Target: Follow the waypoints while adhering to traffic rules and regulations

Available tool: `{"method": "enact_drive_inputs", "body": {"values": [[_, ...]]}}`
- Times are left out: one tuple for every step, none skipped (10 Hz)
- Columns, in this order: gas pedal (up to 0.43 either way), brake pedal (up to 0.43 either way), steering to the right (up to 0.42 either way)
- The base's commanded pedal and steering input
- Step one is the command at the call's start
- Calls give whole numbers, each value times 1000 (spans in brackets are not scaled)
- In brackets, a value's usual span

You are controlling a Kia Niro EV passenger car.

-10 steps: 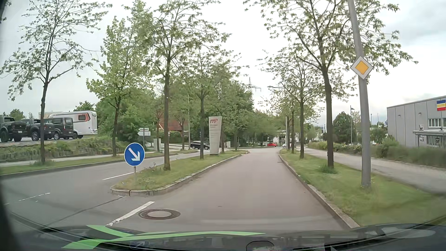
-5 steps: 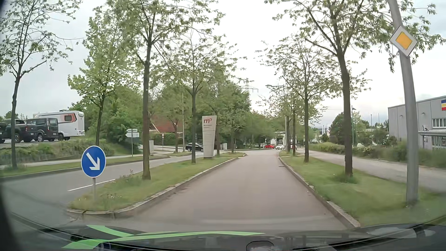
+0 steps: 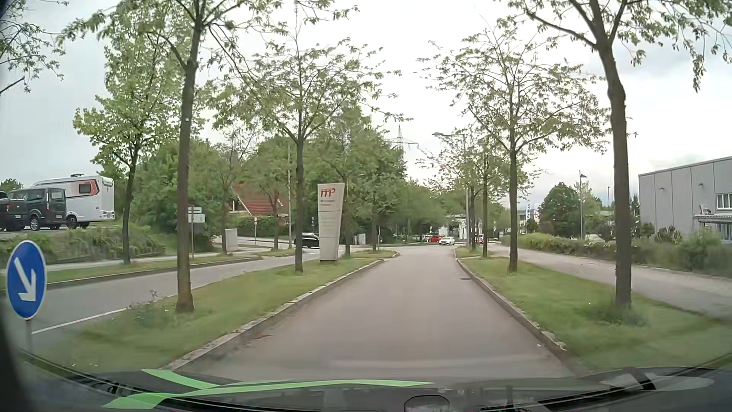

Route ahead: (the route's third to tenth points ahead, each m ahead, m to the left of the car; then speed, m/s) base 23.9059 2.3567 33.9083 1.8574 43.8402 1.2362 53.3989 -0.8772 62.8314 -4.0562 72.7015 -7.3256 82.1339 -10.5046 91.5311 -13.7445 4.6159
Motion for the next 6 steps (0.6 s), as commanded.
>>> {"method": "enact_drive_inputs", "body": {"values": [[47,0,28],[47,0,28],[47,0,28],[47,0,28],[47,0,28],[39,0,28]]}}
